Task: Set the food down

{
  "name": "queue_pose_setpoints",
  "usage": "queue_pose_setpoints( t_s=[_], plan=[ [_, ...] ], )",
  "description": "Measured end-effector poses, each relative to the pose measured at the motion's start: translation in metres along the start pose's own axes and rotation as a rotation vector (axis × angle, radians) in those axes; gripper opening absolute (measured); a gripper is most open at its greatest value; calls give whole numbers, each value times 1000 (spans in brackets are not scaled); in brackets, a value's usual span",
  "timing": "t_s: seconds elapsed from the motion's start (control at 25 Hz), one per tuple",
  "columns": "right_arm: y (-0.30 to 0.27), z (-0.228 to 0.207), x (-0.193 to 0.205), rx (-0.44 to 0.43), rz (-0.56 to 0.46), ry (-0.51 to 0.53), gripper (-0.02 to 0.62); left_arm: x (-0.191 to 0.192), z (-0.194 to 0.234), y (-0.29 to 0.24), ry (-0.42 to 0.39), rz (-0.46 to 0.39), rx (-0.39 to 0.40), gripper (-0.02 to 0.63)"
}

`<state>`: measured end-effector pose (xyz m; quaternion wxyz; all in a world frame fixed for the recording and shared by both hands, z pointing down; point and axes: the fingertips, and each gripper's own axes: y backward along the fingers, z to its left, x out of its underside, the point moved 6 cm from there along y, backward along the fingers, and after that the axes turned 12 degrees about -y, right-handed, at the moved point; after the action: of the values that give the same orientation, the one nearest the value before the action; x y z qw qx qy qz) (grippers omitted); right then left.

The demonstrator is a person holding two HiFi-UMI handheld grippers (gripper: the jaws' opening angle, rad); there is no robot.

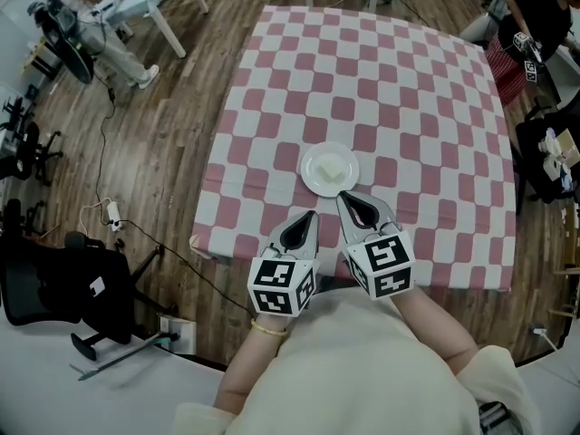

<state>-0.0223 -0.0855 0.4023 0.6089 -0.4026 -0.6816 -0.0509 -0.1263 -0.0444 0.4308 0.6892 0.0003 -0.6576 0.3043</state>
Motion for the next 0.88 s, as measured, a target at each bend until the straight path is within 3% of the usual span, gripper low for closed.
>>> queue_pose_setpoints(
  t_s=[0.88],
  plan=[
    [36, 15, 7, -8, -42, -5, 0, 1, -21, 23, -41, -22, 20, 0]
  ],
)
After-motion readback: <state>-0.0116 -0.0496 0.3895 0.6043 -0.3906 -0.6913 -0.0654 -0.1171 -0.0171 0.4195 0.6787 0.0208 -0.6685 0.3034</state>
